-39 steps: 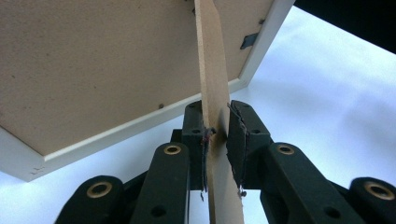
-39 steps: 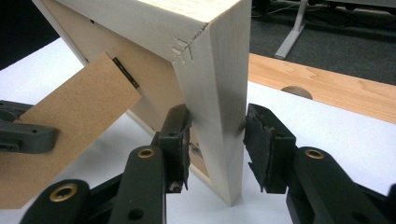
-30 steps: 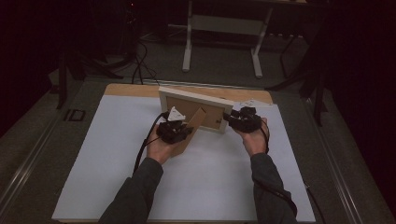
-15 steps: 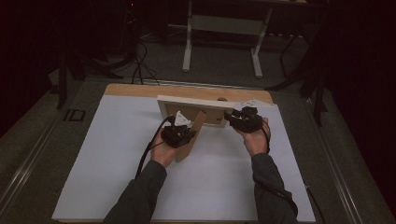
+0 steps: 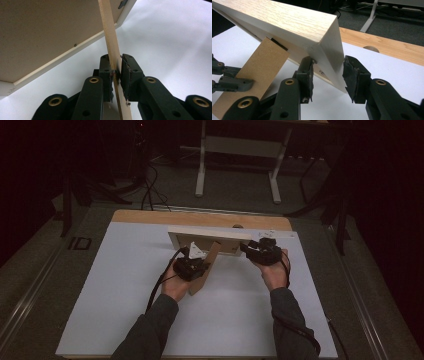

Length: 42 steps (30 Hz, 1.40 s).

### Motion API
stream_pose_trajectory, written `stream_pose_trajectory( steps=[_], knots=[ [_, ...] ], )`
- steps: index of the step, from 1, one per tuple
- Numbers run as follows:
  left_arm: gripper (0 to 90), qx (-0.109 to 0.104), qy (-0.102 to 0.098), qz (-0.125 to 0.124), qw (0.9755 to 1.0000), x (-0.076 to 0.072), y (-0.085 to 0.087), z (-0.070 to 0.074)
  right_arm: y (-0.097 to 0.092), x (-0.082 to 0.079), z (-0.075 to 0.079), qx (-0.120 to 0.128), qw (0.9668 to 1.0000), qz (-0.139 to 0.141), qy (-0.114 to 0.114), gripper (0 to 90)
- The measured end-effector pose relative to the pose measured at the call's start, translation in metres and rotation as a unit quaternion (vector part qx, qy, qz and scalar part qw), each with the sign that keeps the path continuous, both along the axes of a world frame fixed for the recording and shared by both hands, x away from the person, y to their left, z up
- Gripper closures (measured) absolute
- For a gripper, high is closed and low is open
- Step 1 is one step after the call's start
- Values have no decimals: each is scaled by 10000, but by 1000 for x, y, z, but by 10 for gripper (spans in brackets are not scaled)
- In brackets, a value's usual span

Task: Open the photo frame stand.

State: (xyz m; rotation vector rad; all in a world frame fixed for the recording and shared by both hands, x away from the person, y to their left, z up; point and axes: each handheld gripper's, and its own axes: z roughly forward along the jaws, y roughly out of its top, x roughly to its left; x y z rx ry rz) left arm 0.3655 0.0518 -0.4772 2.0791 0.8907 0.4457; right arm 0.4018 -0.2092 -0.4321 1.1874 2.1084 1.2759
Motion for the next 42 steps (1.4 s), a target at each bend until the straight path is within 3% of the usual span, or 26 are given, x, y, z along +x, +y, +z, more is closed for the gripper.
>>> stream_pose_trajectory(
  steps=[14,26,33,37,42],
  knots=[
    [778,119,-111,-77,9998,-3,-1,-2,-2,-5,-3,-1,10000,-3,-19,614],
    [674,-195,50,-218,9996,-3,9,2,-6,-7,-9,-5,10000,18,90,616],
    [645,-395,189,-149,9989,-3,22,7,-10,-13,-13,24,9999,-31,135,616],
    [642,-309,79,-47,9995,-9,28,9,-10,-17,-18,36,9997,-50,248,618],
    [633,-268,95,57,9996,-12,36,10,-12,-23,-29,9,9993,-144,356,626]
  ],
)
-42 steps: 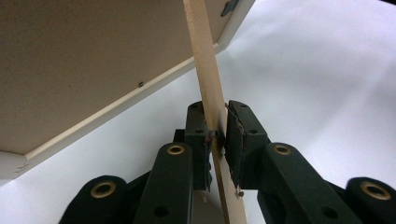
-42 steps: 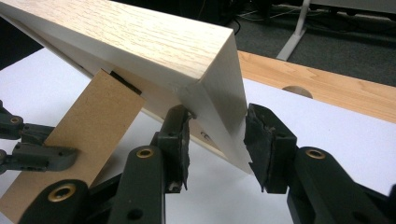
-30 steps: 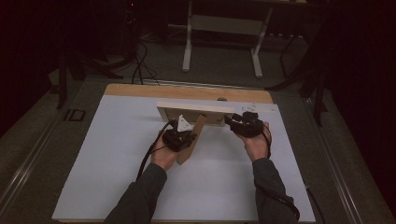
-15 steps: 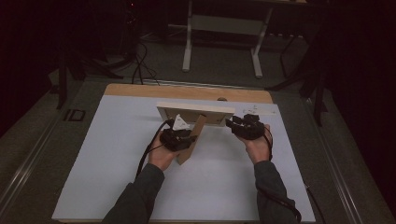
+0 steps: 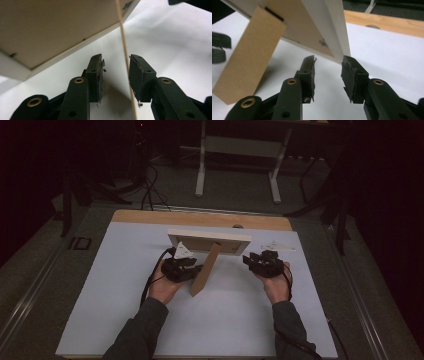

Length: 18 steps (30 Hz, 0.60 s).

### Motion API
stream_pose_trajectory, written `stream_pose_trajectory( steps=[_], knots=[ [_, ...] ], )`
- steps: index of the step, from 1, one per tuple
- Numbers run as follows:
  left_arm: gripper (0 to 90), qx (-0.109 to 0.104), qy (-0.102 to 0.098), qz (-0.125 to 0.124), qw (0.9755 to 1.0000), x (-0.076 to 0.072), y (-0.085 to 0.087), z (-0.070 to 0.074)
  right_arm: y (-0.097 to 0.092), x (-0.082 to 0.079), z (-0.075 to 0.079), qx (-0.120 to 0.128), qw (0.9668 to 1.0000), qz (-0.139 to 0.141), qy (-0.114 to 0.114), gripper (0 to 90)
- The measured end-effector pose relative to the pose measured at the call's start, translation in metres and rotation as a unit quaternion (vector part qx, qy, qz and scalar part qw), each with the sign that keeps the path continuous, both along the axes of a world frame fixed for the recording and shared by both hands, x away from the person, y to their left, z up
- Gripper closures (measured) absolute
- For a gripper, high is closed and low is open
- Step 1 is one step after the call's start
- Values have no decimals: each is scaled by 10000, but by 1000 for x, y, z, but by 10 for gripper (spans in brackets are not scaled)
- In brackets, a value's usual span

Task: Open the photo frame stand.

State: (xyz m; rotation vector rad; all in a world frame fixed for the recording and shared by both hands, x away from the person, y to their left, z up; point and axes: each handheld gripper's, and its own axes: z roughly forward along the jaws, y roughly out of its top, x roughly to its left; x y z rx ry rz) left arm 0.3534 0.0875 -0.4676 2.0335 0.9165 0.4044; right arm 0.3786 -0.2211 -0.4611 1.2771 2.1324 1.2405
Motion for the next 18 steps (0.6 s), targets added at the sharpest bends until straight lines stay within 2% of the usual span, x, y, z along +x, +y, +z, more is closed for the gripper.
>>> stream_pose_trajectory(
  steps=[3,10,13,18],
  knots=[
    [625,-46,34,84,9999,-1,6,1,-1,-4,-5,-28,10000,-29,17,629],
    [619,-120,55,227,9997,-3,16,4,-5,-24,-23,-320,9995,-6,74,637],
    [615,-156,29,318,9994,-3,20,6,-7,-25,-31,-447,9989,-16,141,640],
    [600,-253,60,440,9987,-1,26,7,-11,-28,-34,-425,9989,-85,175,641]
  ],
)
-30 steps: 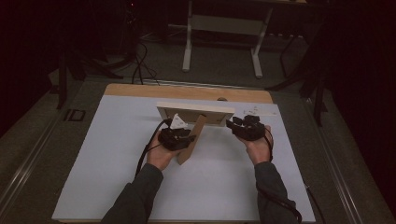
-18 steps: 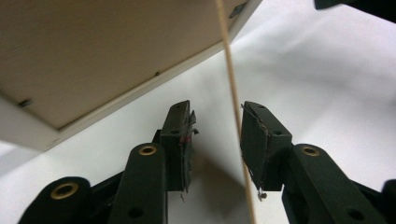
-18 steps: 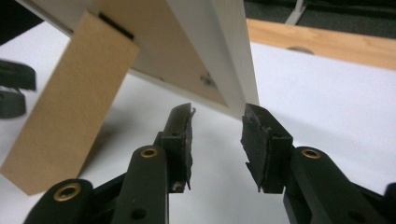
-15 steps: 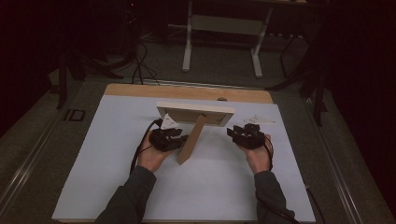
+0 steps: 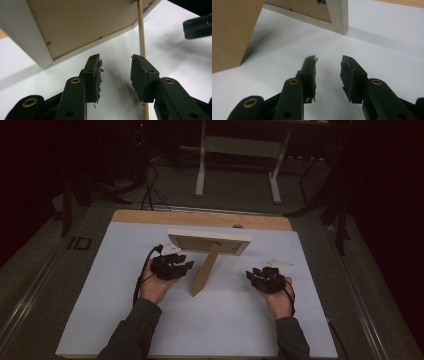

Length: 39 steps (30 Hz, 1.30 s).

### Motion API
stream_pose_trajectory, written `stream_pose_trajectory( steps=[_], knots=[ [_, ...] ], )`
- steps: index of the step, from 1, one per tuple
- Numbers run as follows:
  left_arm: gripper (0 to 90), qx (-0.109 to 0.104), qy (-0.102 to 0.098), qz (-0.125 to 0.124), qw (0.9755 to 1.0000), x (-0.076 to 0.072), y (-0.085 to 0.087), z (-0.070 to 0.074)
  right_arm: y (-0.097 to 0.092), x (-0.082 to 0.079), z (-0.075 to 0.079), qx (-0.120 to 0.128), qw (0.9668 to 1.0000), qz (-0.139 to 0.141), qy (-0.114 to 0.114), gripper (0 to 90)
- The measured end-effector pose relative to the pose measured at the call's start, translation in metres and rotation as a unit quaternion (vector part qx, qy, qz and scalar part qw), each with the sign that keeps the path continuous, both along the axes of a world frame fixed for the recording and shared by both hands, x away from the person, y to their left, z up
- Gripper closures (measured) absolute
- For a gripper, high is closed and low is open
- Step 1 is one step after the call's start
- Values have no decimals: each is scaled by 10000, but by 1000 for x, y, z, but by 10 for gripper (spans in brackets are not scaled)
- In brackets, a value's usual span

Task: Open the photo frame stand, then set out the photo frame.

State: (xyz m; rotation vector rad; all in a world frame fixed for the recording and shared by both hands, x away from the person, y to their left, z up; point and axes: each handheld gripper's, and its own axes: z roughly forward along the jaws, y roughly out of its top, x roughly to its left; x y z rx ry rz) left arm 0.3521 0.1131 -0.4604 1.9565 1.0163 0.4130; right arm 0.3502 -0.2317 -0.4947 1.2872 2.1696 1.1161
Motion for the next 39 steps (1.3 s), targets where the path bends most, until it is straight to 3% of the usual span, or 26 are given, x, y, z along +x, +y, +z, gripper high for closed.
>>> stream_pose_trajectory(
  steps=[4,14,22,29,32,35,39],
  knots=[
    [596,-48,15,80,10000,1,5,1,-2,-2,-2,-96,10000,-9,-2,640],
    [584,-352,10,375,9987,4,20,5,-10,-2,-3,-14,9999,-143,8,640],
    [627,-422,-52,429,9982,7,30,9,-9,1,3,-23,9998,-176,-66,637],
    [727,-510,5,432,9978,10,33,14,-7,9,17,46,9996,-197,-177,650],
    [800,-491,32,452,9978,12,32,15,-6,18,26,141,9992,-233,-281,743],
    [900,-379,-76,527,9979,14,28,16,-5,23,30,204,9988,-257,-351,875],
    [900,-389,-71,535,9978,15,26,17,0,28,33,201,9990,-178,-352,899]
  ],
)
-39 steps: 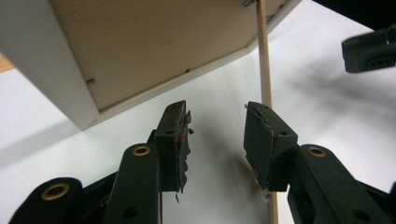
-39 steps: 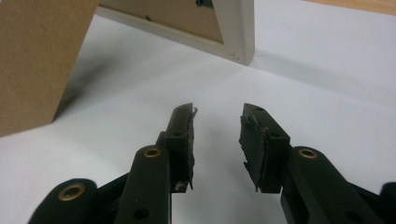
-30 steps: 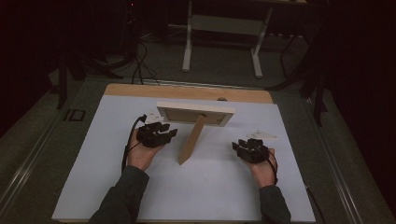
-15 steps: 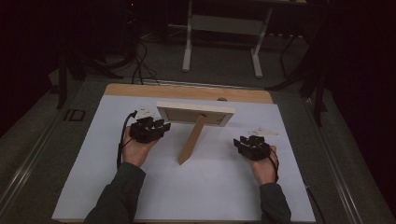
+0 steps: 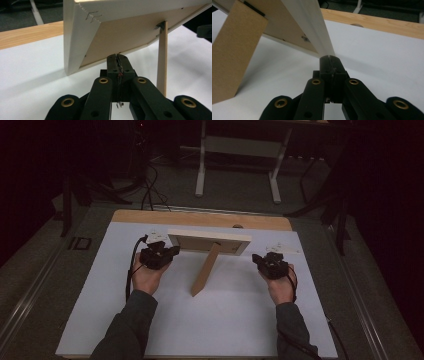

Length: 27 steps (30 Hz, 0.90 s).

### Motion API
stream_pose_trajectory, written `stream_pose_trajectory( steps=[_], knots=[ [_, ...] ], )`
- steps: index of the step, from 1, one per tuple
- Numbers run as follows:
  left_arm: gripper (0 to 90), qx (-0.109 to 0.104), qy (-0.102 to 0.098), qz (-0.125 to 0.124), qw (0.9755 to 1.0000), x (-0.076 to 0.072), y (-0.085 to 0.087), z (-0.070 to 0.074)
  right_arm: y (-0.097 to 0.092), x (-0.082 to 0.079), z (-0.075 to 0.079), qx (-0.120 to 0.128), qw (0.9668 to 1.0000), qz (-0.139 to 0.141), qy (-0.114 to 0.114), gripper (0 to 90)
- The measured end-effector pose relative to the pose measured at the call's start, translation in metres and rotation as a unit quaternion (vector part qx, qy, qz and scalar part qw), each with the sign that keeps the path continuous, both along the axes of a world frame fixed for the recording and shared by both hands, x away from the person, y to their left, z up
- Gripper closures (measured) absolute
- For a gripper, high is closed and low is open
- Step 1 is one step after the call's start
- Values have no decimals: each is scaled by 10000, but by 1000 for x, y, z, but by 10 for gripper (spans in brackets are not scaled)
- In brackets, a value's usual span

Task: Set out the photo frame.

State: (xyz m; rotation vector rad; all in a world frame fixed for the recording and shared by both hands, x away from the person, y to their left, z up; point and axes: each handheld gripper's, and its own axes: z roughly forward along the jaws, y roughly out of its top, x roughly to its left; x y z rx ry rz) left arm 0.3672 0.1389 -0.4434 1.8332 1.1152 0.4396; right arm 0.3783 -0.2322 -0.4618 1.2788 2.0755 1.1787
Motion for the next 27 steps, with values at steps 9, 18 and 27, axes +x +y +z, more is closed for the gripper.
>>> stream_pose_trajectory(
  steps=[9,18,27],
  knots=[
    [900,60,-82,55,9999,6,-9,6,8,15,9,2,10000,-7,60,899],
    [900,85,-142,188,9997,11,-19,7,8,28,21,170,9998,-115,83,899],
    [900,79,-146,212,9996,15,-24,6,13,38,31,259,9996,-105,55,899]
  ],
)
